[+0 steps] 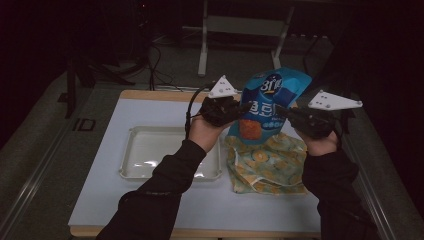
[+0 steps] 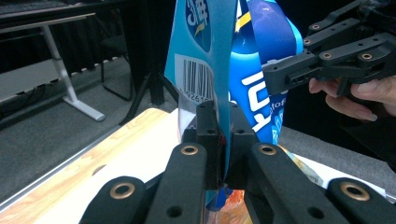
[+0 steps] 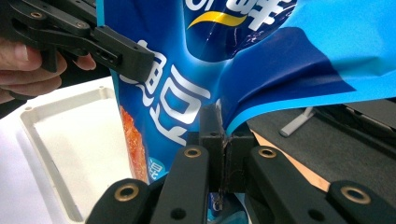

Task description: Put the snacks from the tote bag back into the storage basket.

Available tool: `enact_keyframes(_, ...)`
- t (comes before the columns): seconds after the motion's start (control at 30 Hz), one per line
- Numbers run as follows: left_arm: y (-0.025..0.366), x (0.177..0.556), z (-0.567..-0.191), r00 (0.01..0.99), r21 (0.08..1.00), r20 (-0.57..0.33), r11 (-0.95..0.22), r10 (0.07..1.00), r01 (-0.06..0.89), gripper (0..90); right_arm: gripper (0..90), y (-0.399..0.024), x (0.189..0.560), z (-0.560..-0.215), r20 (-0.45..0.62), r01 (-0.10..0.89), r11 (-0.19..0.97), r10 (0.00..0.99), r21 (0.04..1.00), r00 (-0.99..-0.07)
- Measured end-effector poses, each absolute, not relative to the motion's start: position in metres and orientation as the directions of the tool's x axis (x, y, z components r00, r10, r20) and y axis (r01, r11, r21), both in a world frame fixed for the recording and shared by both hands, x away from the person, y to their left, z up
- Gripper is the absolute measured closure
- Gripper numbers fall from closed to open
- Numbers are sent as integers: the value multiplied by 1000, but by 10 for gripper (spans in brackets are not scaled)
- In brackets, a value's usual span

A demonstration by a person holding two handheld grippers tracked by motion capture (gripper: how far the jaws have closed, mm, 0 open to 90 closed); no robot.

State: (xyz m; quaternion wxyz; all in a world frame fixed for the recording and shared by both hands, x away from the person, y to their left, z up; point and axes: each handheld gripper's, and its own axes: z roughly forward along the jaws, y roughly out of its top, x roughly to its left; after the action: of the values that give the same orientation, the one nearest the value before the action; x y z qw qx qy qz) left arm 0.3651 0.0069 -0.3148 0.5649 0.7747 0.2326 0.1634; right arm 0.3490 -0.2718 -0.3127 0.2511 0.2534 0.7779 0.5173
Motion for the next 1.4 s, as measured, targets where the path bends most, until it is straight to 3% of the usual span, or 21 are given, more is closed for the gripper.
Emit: enact_keyframes(1.4,127,328,-316,759,955,-7,-220,651,198,885,888,-151,351,-305,-178,52,406,509,912,-842)
